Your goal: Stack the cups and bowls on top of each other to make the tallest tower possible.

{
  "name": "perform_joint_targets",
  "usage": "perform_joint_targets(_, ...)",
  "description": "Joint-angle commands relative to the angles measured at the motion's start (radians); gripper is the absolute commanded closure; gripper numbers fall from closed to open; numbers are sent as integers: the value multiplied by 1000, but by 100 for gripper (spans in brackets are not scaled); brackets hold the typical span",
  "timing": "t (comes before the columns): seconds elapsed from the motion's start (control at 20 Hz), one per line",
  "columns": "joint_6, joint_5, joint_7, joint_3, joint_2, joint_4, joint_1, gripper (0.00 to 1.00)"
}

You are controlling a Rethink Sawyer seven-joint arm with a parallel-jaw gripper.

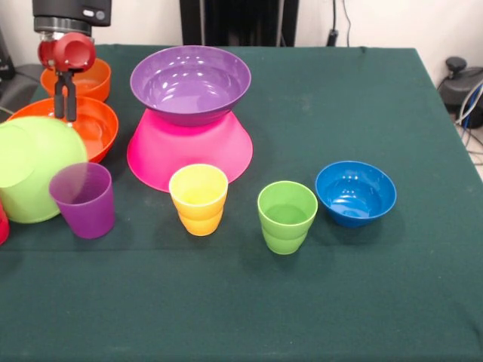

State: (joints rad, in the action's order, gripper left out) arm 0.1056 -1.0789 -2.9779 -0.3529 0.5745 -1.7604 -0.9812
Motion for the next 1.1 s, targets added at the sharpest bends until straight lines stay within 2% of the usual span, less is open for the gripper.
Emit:
perform_joint_targets(0.05, -92, -67, 129, -47, -2, -28, 65, 0)
perform_joint_targets(0.65, -1, -54, 81, 42, -6, 2, 134, 0)
perform_joint_targets(0.85, 142, 25, 64, 172, -37, 47, 217, 0)
perform_joint_targets(1.0, 291, 148, 93, 272, -45, 58, 265, 0)
perform_joint_targets(1.1, 301, 155, 80, 274, -22, 45, 261, 0)
